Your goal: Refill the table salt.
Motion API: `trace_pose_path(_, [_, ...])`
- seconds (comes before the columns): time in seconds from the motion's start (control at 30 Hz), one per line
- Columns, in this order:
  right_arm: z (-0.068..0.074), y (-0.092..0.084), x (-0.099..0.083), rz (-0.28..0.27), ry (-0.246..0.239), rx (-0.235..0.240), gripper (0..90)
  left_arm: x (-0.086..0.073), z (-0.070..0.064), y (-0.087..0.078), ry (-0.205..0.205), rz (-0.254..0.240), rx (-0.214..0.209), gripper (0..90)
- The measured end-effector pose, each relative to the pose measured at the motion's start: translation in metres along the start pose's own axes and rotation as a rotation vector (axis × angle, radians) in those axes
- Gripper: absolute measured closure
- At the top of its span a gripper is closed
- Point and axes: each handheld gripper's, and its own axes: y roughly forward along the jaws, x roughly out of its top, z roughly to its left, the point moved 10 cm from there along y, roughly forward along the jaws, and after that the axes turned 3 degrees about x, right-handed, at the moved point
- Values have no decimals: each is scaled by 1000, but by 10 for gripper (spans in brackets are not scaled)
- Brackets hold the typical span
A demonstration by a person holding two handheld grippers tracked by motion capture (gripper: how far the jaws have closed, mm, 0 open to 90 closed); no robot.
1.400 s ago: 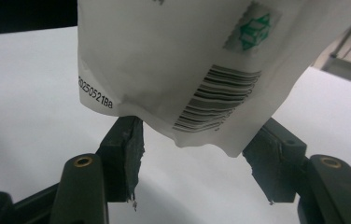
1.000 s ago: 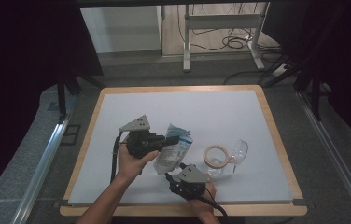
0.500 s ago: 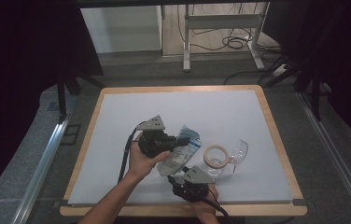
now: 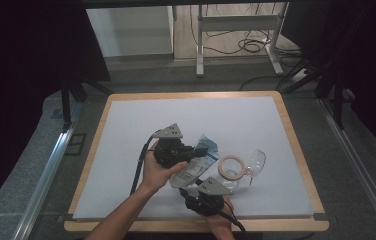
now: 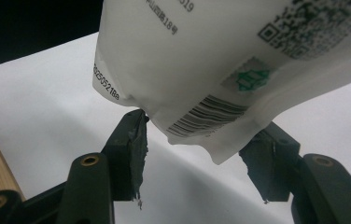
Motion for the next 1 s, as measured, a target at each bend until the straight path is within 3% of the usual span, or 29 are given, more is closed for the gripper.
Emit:
trace_pose_path(0.57, [-3, -2, -3, -12, 3, 7, 452, -2, -5, 18, 4, 46, -24, 900])
trace_pose_path(0.73, [-3, -4, 0, -24, 8, 5, 455, 2, -10, 21, 38, 57, -12, 900])
trace_pose_path(1.0, [-4, -4, 3, -40, 25, 13, 454, 4, -9, 28, 48, 82, 7, 900])
